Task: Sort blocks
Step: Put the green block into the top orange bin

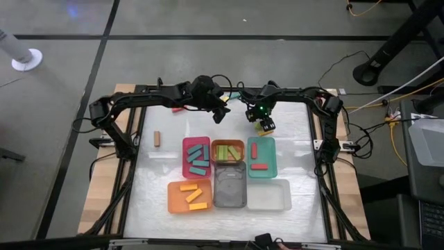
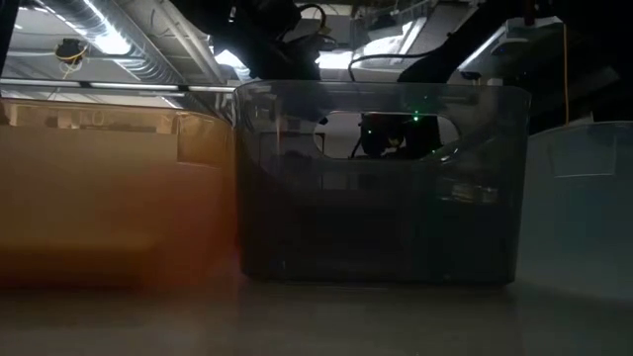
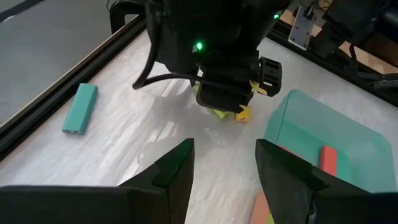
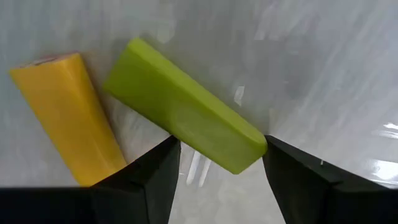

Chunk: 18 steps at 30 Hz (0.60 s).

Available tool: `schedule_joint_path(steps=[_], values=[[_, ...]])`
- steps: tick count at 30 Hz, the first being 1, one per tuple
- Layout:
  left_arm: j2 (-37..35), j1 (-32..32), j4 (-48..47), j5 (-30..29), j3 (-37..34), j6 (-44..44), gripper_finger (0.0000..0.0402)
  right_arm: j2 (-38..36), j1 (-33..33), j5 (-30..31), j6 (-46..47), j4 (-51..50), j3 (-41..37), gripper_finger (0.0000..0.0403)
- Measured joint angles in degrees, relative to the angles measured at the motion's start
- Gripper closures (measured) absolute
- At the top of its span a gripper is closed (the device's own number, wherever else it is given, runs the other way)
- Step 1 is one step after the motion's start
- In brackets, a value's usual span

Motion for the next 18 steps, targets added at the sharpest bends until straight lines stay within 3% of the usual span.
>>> schedule_joint_path(steps=[5,12,18], values=[[0.0,0.0,0.0,0.0,0.0,0.0,0.0244,-0.4,0.0,-1.0,0.0,1.3,-1.8,0.0182],[0.0,0.0,0.0,0.0,0.0,0.0,0.0244,-0.4,0.5,-1.8,1.6,1.6,-2.0,0.0226],[0.0,0.0,-0.5,0.0,0.0,0.0,0.0244,-0.3,2.3,1.4,1.6,1.3,-2.1,0.0246]])
